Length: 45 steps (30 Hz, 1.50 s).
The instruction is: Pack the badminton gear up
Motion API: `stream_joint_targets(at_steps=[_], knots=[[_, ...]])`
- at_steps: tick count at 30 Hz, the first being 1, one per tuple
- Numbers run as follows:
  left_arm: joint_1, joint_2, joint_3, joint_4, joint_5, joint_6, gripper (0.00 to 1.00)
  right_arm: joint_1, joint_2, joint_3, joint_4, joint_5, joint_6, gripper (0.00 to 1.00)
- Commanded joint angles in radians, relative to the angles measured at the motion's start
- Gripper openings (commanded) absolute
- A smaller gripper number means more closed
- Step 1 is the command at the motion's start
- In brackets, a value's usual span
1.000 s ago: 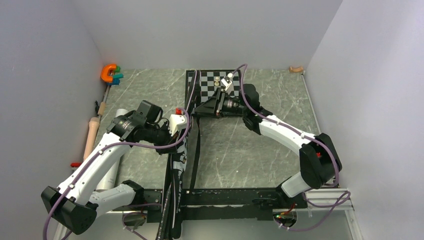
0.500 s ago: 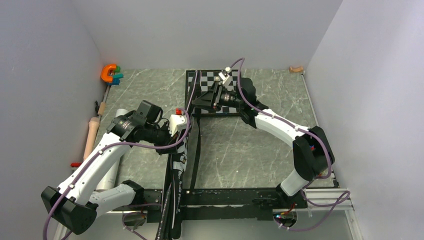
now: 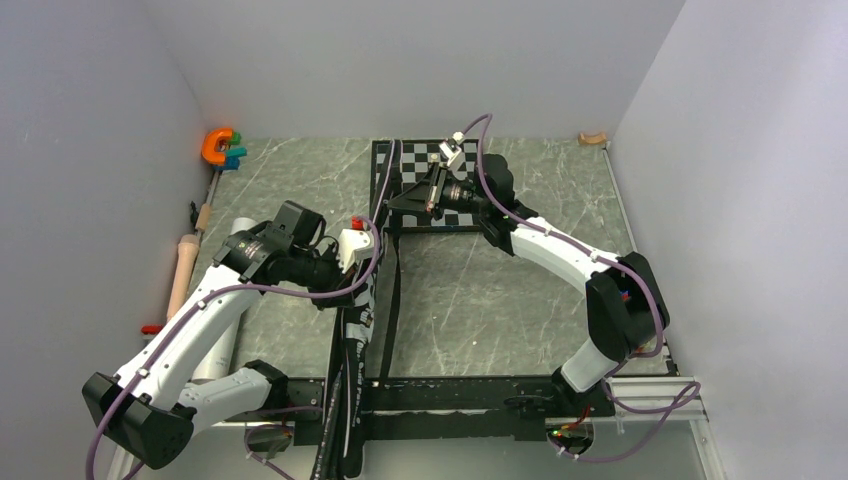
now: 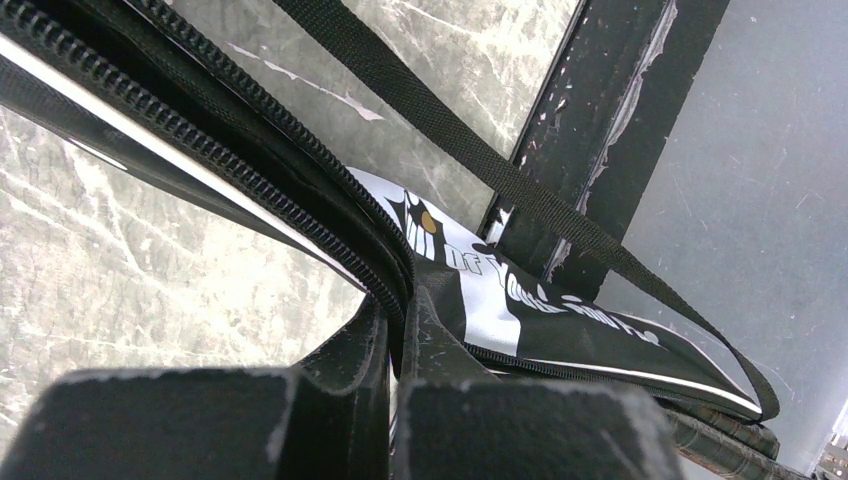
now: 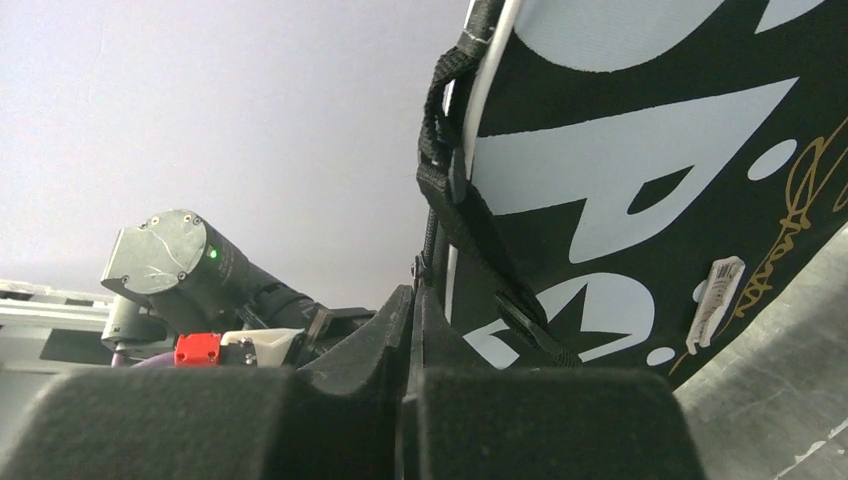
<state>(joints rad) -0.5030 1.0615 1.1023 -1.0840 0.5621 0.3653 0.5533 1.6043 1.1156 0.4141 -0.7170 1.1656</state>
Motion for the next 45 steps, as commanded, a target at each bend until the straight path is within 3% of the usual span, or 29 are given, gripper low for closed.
stream_joint_targets(at_steps=[1,11,23,40,45], knots=[[-0.003,-0.029,0.061,0.0,0.069,0.039,0.0,-0.006,-0.01,0.015,0.068,-0.021,0.007,0.01],[-0.002,-0.025,0.064,0.001,0.055,0.037,0.0,0.003,-0.053,-0.049,0.087,-0.005,0.019,0.0],[-0.003,-0.012,0.067,0.006,0.044,0.037,0.0,0.131,-0.163,-0.144,-0.011,0.057,-0.003,0.0],[-0.003,-0.005,0.072,0.087,-0.071,-0.027,0.0,0.333,-0.15,-0.13,-0.163,0.073,-0.048,0.0],[-0.003,0.022,0.09,0.135,-0.118,-0.074,0.0,0.351,-0.137,-0.124,-0.14,0.049,-0.035,0.0]])
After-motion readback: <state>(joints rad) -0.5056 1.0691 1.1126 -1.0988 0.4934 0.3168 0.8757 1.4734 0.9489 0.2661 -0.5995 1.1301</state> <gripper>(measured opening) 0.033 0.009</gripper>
